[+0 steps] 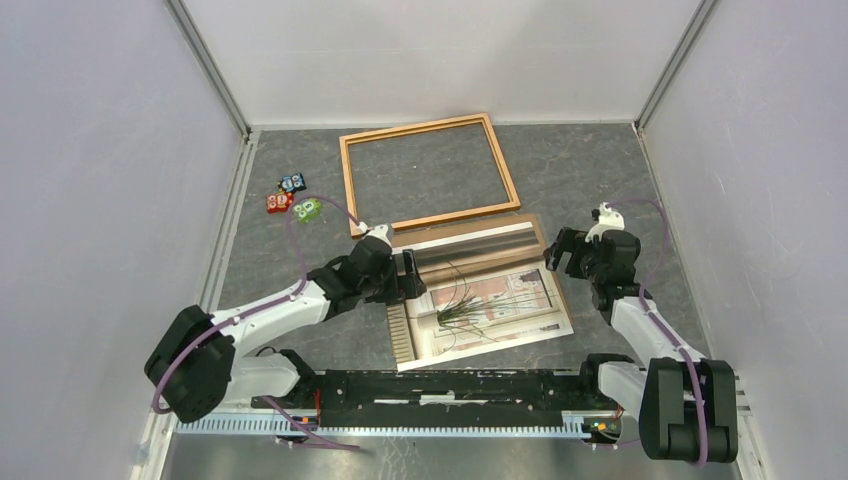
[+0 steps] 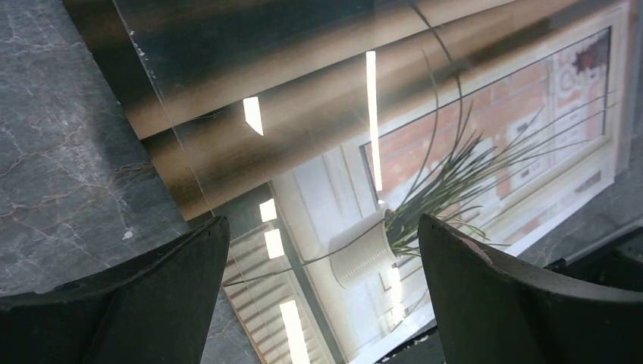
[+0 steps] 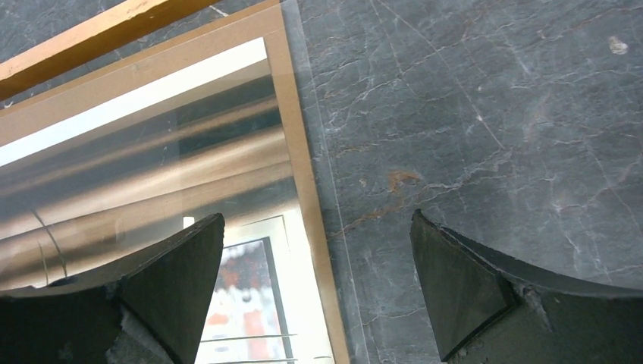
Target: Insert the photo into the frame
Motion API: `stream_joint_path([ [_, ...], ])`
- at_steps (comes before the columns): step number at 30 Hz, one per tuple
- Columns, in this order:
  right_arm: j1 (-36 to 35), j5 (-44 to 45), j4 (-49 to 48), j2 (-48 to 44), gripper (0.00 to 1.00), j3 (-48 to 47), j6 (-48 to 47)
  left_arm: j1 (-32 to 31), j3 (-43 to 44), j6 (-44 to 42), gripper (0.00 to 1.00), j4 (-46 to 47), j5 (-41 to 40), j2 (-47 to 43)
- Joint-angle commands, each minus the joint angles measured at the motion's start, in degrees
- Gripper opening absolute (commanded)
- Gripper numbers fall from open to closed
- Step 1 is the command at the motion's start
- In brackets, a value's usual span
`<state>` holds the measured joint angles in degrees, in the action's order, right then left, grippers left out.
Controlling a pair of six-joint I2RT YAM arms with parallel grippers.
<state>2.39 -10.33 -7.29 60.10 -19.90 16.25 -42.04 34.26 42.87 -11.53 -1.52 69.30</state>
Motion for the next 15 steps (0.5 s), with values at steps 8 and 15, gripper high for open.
stream_joint_path([
  [8,0.59,-9.40,-4.48,7.20,0.97,-0.24,-0.45,-0.32,-2.76,1.34,1.00,6.62,-5.13,4.35],
  [15,1.08,-12.80,-6.26,10.72,0.95,-0.16,0.03,-0.32,-2.80,1.50,1.00,6.89,-5.71,5.84],
])
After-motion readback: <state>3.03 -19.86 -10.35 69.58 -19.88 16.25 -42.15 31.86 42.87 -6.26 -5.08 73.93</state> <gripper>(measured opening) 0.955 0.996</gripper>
